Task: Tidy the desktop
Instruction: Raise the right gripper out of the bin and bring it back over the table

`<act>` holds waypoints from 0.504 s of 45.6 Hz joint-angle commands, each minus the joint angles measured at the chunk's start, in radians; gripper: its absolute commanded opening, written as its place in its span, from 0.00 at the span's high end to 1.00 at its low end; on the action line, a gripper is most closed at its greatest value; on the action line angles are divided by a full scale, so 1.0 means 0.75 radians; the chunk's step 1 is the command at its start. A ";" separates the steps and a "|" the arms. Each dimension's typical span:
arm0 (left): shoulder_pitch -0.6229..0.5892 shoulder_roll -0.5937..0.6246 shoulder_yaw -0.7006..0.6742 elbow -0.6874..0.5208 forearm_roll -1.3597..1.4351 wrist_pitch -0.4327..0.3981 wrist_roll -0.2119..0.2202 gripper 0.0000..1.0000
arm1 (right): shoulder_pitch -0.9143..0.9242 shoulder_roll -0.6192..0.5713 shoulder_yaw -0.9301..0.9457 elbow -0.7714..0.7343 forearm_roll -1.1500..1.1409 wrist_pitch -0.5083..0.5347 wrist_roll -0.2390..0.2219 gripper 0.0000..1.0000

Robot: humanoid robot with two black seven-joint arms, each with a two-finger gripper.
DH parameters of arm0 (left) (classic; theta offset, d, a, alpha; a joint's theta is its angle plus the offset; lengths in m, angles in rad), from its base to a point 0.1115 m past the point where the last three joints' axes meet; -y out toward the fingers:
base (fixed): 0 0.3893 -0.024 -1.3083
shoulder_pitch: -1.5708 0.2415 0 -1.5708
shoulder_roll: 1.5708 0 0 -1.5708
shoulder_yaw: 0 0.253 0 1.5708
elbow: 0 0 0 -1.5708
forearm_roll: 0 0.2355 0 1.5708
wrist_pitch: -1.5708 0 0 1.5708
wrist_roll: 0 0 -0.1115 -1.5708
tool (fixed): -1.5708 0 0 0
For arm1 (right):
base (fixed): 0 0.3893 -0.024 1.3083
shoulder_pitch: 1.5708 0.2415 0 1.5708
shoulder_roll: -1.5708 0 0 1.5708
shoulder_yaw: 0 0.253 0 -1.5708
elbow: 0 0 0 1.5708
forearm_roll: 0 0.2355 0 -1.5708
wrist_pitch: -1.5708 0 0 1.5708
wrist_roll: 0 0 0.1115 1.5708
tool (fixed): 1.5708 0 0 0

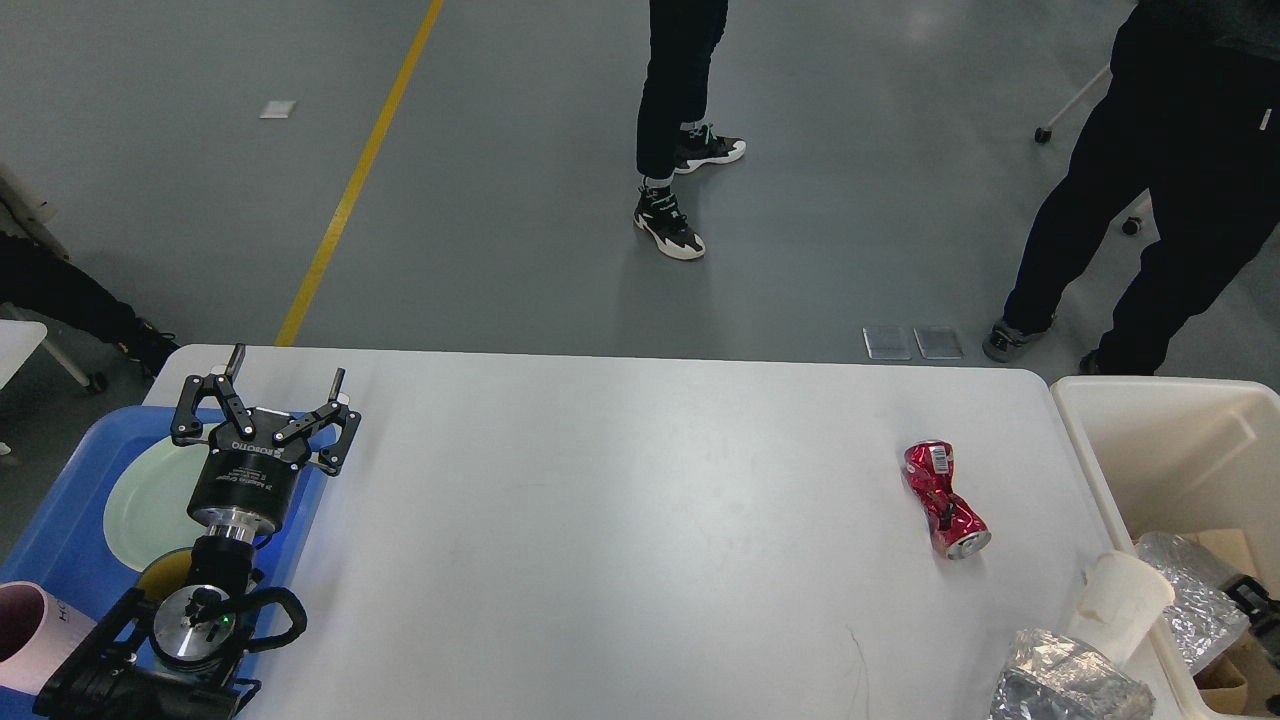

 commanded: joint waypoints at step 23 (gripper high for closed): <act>0.000 -0.001 0.000 0.000 0.000 -0.001 0.000 0.03 | 1.401 -0.212 -0.755 1.027 -0.284 0.555 -0.124 0.00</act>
